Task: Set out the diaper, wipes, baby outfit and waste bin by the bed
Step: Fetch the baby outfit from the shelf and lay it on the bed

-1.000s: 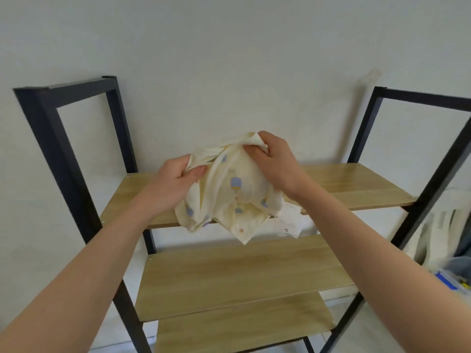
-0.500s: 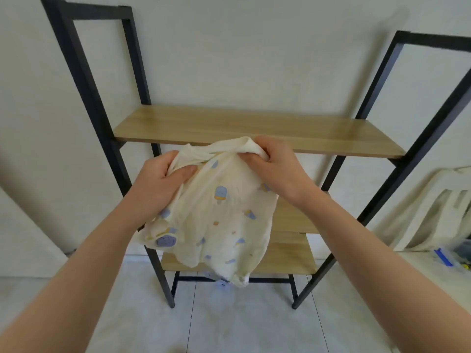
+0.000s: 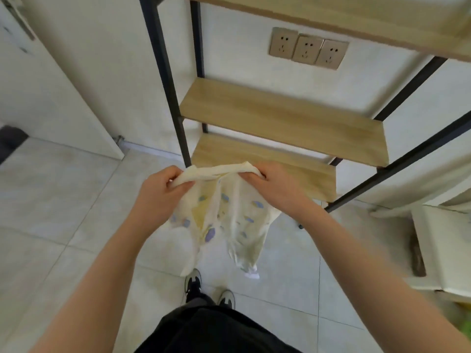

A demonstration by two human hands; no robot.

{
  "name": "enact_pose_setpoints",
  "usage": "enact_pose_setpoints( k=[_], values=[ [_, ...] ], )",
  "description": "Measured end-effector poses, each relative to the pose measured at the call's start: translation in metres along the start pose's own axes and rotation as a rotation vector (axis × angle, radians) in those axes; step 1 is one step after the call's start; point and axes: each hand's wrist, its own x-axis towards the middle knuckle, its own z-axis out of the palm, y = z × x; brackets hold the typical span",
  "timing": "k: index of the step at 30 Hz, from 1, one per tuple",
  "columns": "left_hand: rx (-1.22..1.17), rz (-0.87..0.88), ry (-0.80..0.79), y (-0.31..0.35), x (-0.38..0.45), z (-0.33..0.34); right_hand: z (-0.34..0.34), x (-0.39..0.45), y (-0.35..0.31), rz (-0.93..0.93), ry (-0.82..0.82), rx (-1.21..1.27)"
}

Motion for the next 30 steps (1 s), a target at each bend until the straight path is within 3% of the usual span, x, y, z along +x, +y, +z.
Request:
enact_pose_setpoints(
  k=[12, 17, 23, 30],
  values=[
    [-0.062, -0.299, 0.157, -0.095, -0.065, -0.041, 0.105, 0.02, -0.033, -0.085, -0.251, -0.09],
    [-0.109, -0.379, 0.267, -0.13, -0.076, -0.088, 0.144, 0.042, -0.089, -0.154, -0.35, 0.006],
    [-0.056, -0.457, 0.256, -0.184, -0.096, -0.164, 0.21, 0.075, -0.171, -0.25, -0.466, -0.001],
    [-0.013, -0.57, 0.408, -0.263, -0.137, -0.225, 0.306, 0.096, -0.243, -0.415, -0.542, -0.08]
  ],
)
